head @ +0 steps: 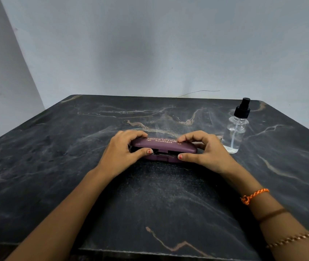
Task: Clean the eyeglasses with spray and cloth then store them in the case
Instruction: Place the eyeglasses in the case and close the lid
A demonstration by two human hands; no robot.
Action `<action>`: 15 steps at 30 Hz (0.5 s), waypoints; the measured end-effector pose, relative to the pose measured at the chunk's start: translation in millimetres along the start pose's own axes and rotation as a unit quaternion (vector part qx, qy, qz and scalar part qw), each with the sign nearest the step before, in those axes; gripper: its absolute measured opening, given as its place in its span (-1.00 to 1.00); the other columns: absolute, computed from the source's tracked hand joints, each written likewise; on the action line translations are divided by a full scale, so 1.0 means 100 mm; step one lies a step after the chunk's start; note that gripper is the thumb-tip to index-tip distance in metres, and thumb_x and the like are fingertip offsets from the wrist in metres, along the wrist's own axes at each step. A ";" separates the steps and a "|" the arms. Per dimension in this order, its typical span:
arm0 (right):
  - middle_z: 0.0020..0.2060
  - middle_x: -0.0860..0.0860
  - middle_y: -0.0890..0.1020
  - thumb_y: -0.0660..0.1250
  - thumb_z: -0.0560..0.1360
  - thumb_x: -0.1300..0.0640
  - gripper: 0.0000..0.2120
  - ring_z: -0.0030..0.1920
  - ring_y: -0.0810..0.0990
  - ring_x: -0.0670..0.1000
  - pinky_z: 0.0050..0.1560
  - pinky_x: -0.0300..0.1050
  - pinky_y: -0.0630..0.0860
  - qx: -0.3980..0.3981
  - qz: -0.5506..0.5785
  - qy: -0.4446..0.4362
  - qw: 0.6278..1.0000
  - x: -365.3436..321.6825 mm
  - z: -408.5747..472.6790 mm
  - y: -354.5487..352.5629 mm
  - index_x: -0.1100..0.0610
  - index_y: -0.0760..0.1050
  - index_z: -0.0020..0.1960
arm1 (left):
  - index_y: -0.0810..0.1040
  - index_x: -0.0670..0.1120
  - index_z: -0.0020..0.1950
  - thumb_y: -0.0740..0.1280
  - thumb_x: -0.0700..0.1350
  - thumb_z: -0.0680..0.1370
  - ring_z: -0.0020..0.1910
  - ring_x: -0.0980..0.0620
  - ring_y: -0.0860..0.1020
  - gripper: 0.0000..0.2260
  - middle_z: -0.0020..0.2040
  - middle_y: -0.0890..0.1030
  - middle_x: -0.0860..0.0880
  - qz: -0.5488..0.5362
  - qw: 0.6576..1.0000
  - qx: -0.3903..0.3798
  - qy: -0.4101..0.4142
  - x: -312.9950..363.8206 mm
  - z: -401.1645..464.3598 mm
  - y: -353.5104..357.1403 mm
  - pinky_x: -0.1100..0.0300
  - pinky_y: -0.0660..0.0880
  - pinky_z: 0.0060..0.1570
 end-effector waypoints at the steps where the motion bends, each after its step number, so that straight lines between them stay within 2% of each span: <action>1: -0.01 0.05 0.61 0.55 0.22 0.24 -0.65 0.04 0.58 0.02 0.16 -0.16 0.47 -0.002 -0.010 -0.004 1.000 -0.01 0.00 0.01 -0.08 0.54 -0.12 | 0.56 -0.03 0.10 0.49 -0.01 0.31 -0.02 0.09 0.43 -0.61 0.01 0.55 0.11 0.001 1.000 -0.006 0.001 0.00 0.00 0.00 0.43 0.29 -0.07; 4: 0.01 0.05 0.59 0.57 0.19 0.24 -0.61 0.06 0.57 0.02 0.17 -0.18 0.46 -0.003 -0.034 -0.015 0.999 -0.03 0.00 0.01 -0.08 0.53 -0.11 | 0.55 -0.03 0.12 0.54 0.03 0.22 0.02 0.04 0.43 -0.49 0.05 0.55 0.07 0.011 0.999 -0.030 0.009 0.01 0.00 0.03 0.30 0.32 -0.01; 8: -0.03 -0.06 0.54 0.58 0.15 0.22 -0.56 0.07 0.54 -0.02 0.19 -0.19 0.44 -0.014 -0.060 -0.027 0.998 -0.05 -0.01 0.02 -0.06 0.54 -0.05 | 0.51 -0.04 0.19 0.56 0.04 0.19 0.12 -0.03 0.44 -0.40 0.14 0.55 -0.01 0.043 0.998 -0.049 0.022 0.02 -0.01 0.05 0.05 0.38 0.14; 11: -0.03 -0.02 0.53 0.59 0.16 0.19 -0.55 0.04 0.53 0.00 0.17 -0.12 0.44 -0.018 -0.116 -0.057 0.992 -0.10 -0.02 0.04 0.01 0.56 0.01 | 0.48 -0.02 0.25 0.50 0.09 0.26 0.10 0.00 0.42 -0.41 0.15 0.53 0.00 0.093 0.993 -0.053 0.049 0.08 -0.05 0.05 0.05 0.42 0.05; 15: -0.07 -0.09 0.52 0.57 0.19 0.12 -0.58 0.00 0.52 -0.01 0.10 -0.03 0.48 -0.012 -0.178 -0.096 0.979 -0.19 -0.05 0.03 0.05 0.60 0.03 | 0.47 -0.07 0.28 0.45 0.08 0.33 0.08 -0.13 0.48 -0.44 0.18 0.56 -0.09 0.177 0.979 -0.056 0.090 0.18 -0.07 0.07 -0.05 0.51 -0.03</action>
Point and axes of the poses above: each hand's wrist, its own z-axis towards the middle knuckle, its own y-axis out of the palm, x = y × z, the point moved 8 cm from there along z, towards the middle knuckle
